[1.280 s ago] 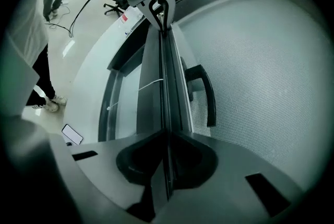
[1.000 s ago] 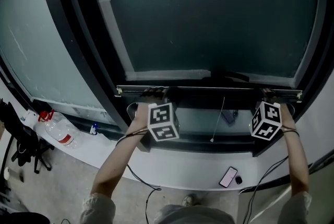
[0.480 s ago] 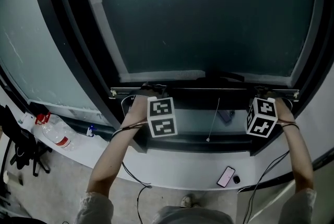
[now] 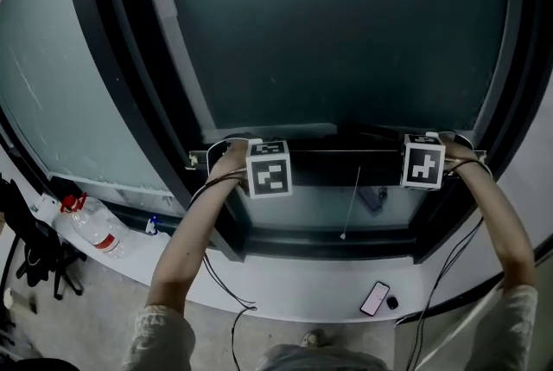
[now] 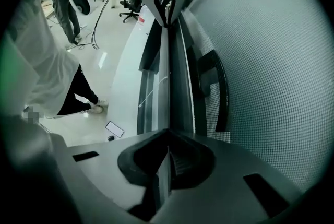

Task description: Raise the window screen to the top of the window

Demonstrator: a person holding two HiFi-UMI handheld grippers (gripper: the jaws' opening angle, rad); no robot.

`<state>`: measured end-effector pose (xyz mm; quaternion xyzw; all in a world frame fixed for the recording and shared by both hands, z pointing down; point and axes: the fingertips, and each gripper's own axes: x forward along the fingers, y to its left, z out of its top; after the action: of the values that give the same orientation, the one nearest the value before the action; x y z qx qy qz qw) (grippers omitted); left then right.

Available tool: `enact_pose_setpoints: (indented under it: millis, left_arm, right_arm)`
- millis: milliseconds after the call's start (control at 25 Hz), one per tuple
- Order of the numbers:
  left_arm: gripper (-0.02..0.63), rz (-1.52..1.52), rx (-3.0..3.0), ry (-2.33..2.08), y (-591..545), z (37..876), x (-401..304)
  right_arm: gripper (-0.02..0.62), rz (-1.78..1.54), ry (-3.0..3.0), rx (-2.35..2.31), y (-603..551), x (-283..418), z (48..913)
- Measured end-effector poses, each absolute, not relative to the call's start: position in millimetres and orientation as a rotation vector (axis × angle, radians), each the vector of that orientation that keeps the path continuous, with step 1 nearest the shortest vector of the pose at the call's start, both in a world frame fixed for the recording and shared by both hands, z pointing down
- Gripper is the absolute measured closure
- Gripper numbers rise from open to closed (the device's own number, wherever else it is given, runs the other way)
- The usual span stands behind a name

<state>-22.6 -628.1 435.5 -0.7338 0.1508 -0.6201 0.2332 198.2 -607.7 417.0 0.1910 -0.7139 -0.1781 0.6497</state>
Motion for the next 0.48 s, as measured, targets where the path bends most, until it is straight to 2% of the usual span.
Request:
enact_pose_setpoints:
  millis: [320,480]
  left_arm:
    - [0.589,-1.619,-1.997,0.506,-628.2,433.0,-22.3]
    - [0.589,-1.544,-1.990,0.559,-626.7,395.3,-24.5]
  right_arm:
    - [0.578,-0.449,-1.608,0.493,-605.4,200.8,414.2]
    - [0.578,-0.521,-1.645,0.560,-603.1,199.6,374.1]
